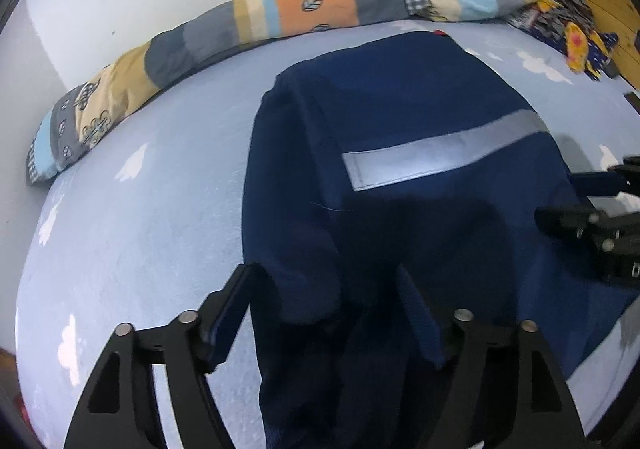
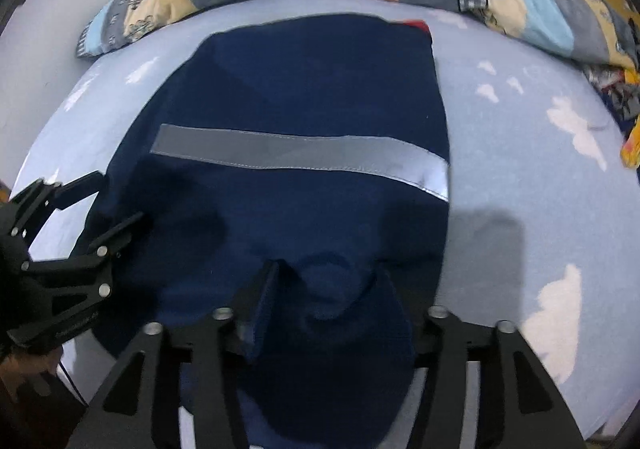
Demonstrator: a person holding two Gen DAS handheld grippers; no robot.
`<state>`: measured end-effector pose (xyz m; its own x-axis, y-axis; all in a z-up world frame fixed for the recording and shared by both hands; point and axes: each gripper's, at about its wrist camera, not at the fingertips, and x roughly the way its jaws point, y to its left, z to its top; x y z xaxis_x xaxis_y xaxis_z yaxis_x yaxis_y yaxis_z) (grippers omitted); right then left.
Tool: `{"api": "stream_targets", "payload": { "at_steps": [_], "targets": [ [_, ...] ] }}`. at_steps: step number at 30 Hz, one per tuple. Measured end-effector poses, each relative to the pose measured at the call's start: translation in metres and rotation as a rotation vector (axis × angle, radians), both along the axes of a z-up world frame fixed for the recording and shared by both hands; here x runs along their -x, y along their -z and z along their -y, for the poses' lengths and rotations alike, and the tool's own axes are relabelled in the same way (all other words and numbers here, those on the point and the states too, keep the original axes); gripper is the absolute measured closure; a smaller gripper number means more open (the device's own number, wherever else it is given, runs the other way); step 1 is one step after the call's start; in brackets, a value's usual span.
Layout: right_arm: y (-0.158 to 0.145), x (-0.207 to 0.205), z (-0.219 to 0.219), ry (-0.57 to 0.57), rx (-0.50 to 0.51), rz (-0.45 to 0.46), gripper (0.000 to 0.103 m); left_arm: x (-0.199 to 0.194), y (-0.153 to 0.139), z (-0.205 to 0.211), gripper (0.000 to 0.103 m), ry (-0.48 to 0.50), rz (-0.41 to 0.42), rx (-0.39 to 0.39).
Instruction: Fold large clothes
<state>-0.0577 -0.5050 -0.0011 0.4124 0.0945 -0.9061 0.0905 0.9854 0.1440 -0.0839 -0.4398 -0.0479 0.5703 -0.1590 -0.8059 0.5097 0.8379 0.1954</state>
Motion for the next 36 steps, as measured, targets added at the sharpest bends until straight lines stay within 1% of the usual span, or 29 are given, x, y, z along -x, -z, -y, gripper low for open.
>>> {"api": "stream_targets", "payload": {
  "at_steps": [1, 3, 5, 7, 9, 10, 11, 12, 13, 15, 17, 23, 33, 36],
  "targets": [
    [0.001, 0.000, -0.001, 0.000, 0.006, 0.001, 0.035, 0.001, -0.007, -0.008, 0.022, -0.011, 0.005, 0.003],
    [-0.002, 0.002, -0.003, 0.002, 0.017, 0.016, 0.035, 0.004, -0.009, -0.011, 0.021, -0.052, 0.008, 0.024],
    [-0.011, 0.012, -0.002, 0.015, 0.012, 0.037, 0.039, 0.011, -0.012, -0.016, 0.023, -0.094, 0.001, 0.048],
    [-0.023, 0.031, -0.002, 0.035, 0.006, 0.073, 0.044, 0.026, -0.017, -0.024, 0.025, -0.121, -0.004, 0.072],
    [-0.030, 0.051, -0.004, 0.046, 0.010, 0.095, 0.046, 0.042, -0.022, -0.027, 0.025, -0.132, 0.001, 0.102],
    [-0.032, 0.059, -0.005, 0.051, 0.016, 0.104, 0.051, 0.050, -0.025, -0.028, 0.025, -0.131, 0.016, 0.108],
    [-0.034, 0.067, -0.006, 0.053, 0.020, 0.109, 0.059, 0.052, -0.026, -0.028, 0.025, -0.130, 0.027, 0.105],
    [-0.035, 0.075, -0.008, 0.045, 0.021, 0.112, 0.064, 0.060, -0.028, -0.028, 0.025, -0.128, 0.042, 0.099],
    [-0.035, 0.078, -0.009, 0.040, 0.030, 0.109, 0.071, 0.065, -0.029, -0.028, 0.025, -0.128, 0.051, 0.099],
    [-0.033, 0.084, -0.012, 0.035, 0.035, 0.105, 0.071, 0.073, -0.028, -0.027, 0.025, -0.121, 0.049, 0.101],
    [-0.027, 0.081, -0.014, 0.032, 0.038, 0.083, 0.071, 0.075, -0.026, -0.028, 0.025, -0.122, 0.046, 0.093],
    [-0.012, 0.073, -0.020, 0.026, 0.051, 0.042, 0.070, 0.070, -0.021, -0.032, 0.023, -0.125, 0.021, 0.082],
    [-0.006, 0.071, -0.027, 0.005, 0.084, 0.036, 0.069, 0.064, -0.015, -0.029, 0.023, -0.129, 0.019, 0.059],
    [-0.008, 0.073, -0.028, 0.007, 0.090, 0.042, 0.069, 0.065, -0.016, -0.030, 0.023, -0.150, 0.016, 0.073]
  ]
}}
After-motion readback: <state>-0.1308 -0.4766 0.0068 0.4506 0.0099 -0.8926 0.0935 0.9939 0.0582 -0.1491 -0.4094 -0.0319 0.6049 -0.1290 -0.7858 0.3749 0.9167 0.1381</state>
